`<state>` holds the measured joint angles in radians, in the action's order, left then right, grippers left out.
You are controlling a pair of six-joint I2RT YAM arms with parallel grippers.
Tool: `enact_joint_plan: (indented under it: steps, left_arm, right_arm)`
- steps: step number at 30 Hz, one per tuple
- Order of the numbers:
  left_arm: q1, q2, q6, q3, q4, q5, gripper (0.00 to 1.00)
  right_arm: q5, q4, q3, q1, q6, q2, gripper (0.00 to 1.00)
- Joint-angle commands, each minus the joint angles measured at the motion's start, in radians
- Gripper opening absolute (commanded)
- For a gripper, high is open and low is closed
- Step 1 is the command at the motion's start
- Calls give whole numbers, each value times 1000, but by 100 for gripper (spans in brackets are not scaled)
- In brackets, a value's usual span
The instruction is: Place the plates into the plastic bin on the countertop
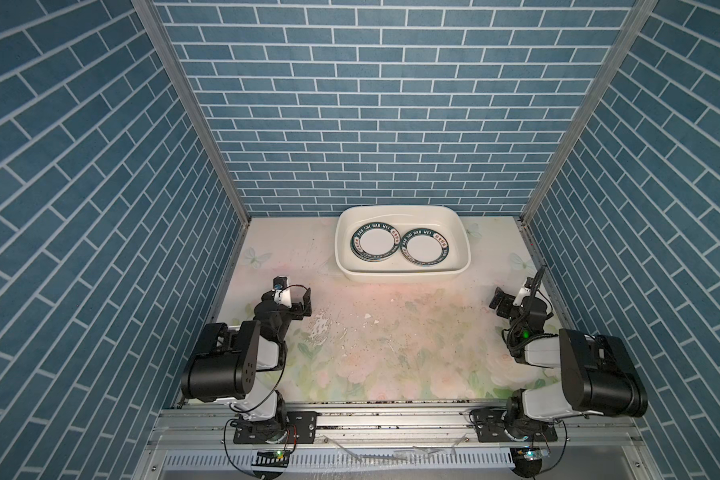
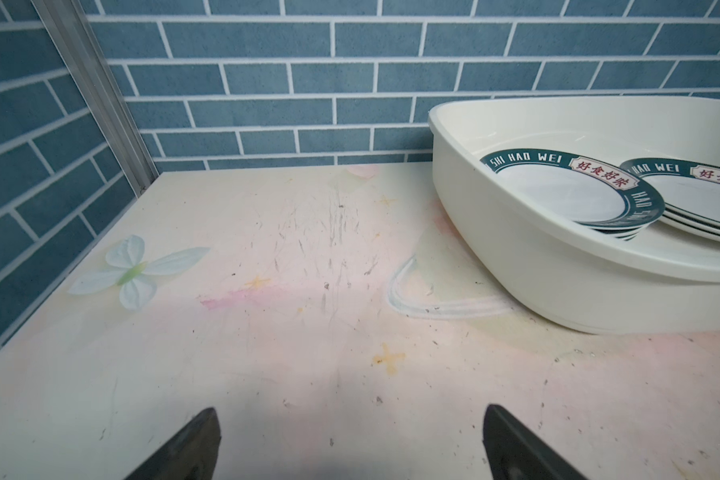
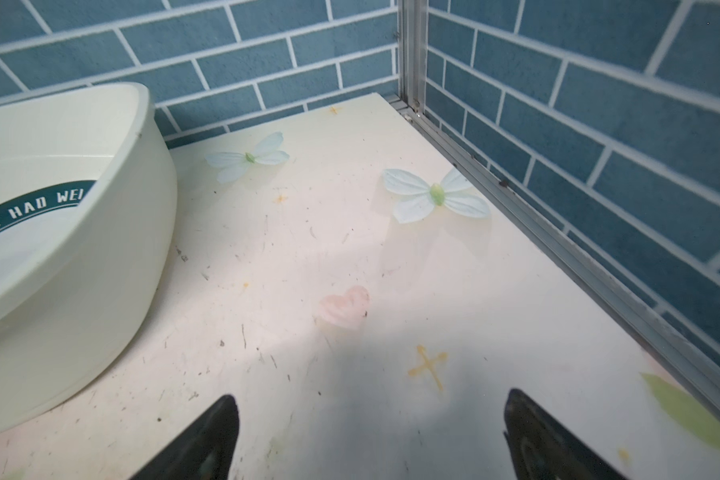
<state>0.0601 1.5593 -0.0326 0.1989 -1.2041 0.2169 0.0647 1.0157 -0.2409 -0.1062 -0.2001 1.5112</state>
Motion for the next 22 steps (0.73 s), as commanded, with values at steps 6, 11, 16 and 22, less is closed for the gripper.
enact_joint_plan:
  steps: [6, 11, 16, 22]
  left_arm:
    - [-2, -25, -35, 160, 271, 31, 100]
    - [-9, -24, -39, 165, 281, 18, 99]
    - [-9, -25, -39, 165, 284, 19, 100]
    - [-9, -24, -39, 166, 285, 18, 99]
  right_arm:
    - [-97, -10, -81, -3, 84, 30, 99]
    - [-263, -31, -94, -1, 142, 33, 99]
    - [-260, -72, -115, 1, 151, 33, 99]
    - [-208, -133, -146, 13, 148, 33, 99]
